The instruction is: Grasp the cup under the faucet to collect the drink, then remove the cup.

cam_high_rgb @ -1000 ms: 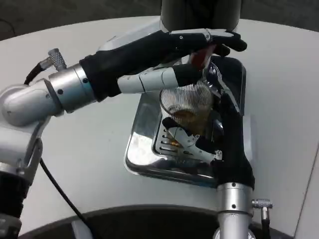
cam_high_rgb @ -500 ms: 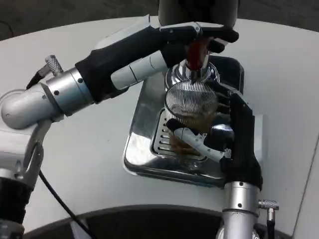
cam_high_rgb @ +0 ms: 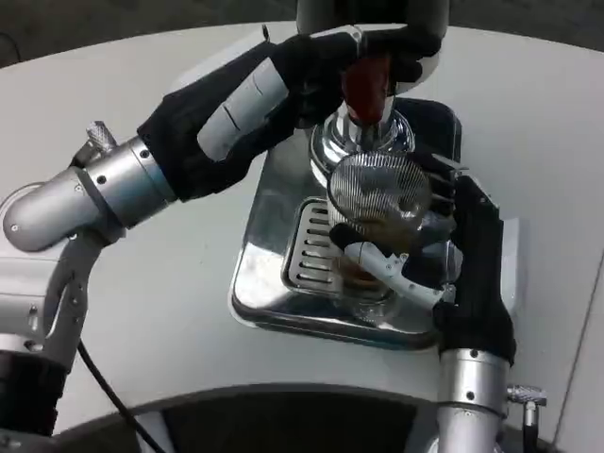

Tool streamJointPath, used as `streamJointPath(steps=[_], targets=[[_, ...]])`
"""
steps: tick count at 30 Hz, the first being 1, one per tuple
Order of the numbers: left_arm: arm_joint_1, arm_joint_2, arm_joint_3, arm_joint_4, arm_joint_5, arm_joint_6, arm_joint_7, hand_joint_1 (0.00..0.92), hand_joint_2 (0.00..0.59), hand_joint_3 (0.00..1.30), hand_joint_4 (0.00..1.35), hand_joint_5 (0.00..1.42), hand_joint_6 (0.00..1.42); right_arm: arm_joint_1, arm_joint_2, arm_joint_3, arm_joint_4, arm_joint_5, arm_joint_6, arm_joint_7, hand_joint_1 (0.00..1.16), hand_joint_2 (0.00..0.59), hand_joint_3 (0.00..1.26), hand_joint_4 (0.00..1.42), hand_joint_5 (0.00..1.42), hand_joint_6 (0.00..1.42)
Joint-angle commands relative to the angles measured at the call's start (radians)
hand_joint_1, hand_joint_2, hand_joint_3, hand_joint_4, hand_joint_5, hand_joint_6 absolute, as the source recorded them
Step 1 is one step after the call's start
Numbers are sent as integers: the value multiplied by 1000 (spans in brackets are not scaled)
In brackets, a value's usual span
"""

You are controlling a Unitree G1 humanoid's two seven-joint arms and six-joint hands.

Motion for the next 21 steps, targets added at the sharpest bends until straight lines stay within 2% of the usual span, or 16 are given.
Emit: streamJointPath(steps=[1,5,9,14,19,21], targets=[[73,5,14,-6,46,13,30,0,113,292,44,122,15,50,9,15,-74,-9,3,14,1024,119,765,841,980,923],[109,8,28,-60,77,-43,72,0,113,319,63,134,31,85,2,27,-133,-16,9,33,1016,118,771,841,995,950],[129,5,31,-87,79,-55,90,0,110,321,64,135,34,112,-7,39,-181,-27,18,54,1015,113,779,850,999,968],[144,1,29,-110,63,-45,91,0,103,220,65,136,39,137,-16,44,-232,-32,30,78,1009,102,775,852,999,977],[152,-7,24,-134,40,-23,79,0,101,44,53,136,42,160,-22,41,-274,-36,41,97,1002,111,787,852,999,982],[154,-10,24,-141,35,-14,75,0,101,33,53,136,42,165,-22,41,-281,-37,45,101,1001,113,788,852,999,983]])
